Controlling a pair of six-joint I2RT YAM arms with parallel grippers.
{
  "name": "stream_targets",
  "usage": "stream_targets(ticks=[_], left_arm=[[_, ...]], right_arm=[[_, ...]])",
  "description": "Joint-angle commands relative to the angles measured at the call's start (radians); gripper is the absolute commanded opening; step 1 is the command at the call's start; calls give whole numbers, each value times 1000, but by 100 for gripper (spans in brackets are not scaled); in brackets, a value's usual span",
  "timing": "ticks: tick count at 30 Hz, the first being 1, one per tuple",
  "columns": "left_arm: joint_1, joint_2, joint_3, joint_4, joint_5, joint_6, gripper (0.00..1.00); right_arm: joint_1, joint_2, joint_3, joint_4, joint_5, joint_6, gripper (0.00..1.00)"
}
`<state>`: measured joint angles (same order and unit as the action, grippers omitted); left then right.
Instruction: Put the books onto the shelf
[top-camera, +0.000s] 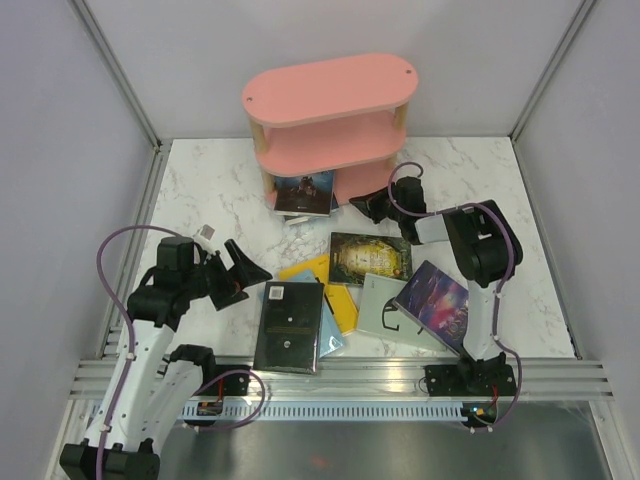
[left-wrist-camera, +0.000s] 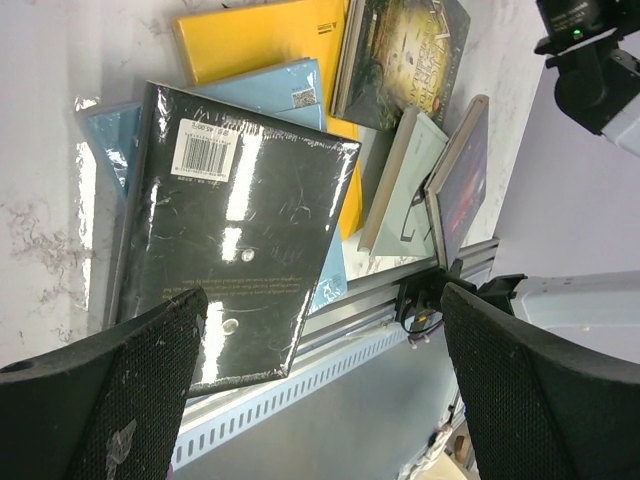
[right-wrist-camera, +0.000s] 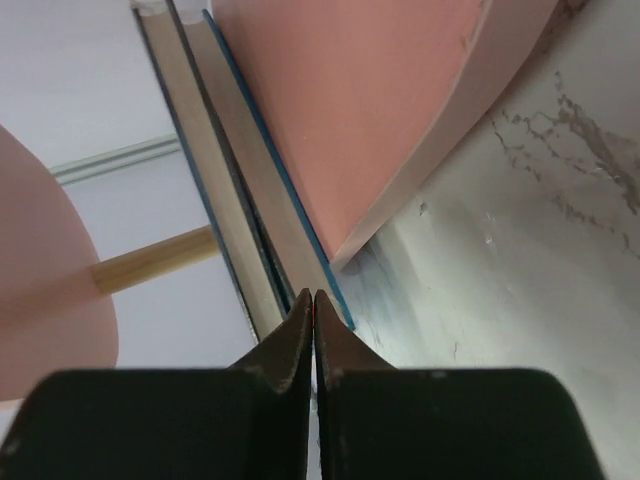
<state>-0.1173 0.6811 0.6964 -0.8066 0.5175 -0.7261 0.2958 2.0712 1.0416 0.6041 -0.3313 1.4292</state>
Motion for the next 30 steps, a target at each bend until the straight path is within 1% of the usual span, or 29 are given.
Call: stream_targets(ticks=[1, 8, 14, 19, 24, 28, 30], left_arm=[[5, -18, 2, 3, 18, -38, 100], [5, -35, -1, -20, 21, -21, 100], [5, -26, 3, -28, 22, -3, 100], [5, 1, 17, -28, 27, 19, 100], [5, 12, 29, -29, 32, 36, 100], [5, 11, 22, -29, 39, 42, 100], [5, 9, 12, -29, 44, 44, 100]], right_arm=[[37, 44, 57, 65, 51, 42, 0], [127, 136, 120, 60, 81, 62, 0], [181, 141, 140, 49, 115, 71, 0], [181, 136, 161, 25, 110, 60, 0], [155, 69, 155, -87, 141, -12, 0], [125, 35, 129, -67, 153, -4, 0], [108, 33, 124, -27, 153, 17, 0]])
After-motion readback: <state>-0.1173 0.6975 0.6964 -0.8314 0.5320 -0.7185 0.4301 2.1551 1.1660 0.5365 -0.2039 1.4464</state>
